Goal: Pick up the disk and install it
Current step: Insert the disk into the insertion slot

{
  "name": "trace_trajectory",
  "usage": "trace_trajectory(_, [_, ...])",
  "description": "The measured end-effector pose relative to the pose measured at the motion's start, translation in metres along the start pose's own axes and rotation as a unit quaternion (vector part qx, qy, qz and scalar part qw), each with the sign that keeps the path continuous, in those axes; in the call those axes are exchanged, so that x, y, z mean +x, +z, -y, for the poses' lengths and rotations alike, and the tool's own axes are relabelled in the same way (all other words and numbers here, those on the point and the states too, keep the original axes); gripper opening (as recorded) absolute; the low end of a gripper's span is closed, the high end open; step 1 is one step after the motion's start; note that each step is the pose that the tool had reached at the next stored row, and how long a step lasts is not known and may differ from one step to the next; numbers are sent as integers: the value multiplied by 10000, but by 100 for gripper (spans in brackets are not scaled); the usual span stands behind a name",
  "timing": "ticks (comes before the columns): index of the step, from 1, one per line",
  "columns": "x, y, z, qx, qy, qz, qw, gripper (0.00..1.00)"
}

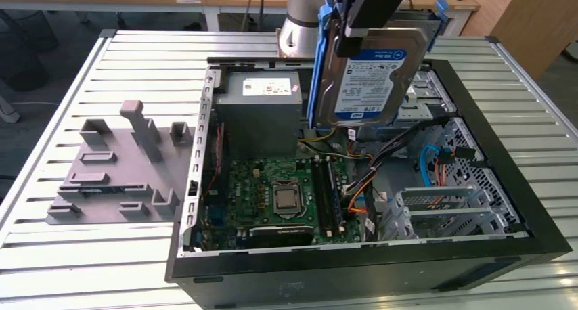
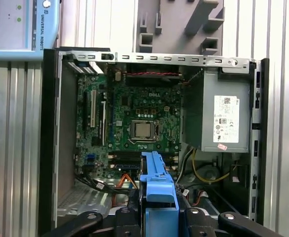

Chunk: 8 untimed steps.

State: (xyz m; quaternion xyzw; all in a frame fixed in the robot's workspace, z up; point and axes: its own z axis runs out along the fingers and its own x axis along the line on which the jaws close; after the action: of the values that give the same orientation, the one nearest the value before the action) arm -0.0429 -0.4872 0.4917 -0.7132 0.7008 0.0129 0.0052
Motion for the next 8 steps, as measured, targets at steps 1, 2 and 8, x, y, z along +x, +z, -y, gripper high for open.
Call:
trace_trajectory(1, [15,1,0,0,0,0,10000,36])
trace_trajectory(2, [32,1,-1,0,0,0,10000,36])
trace_trajectory(8, [156,10,-3,0,0,0,10000,36])
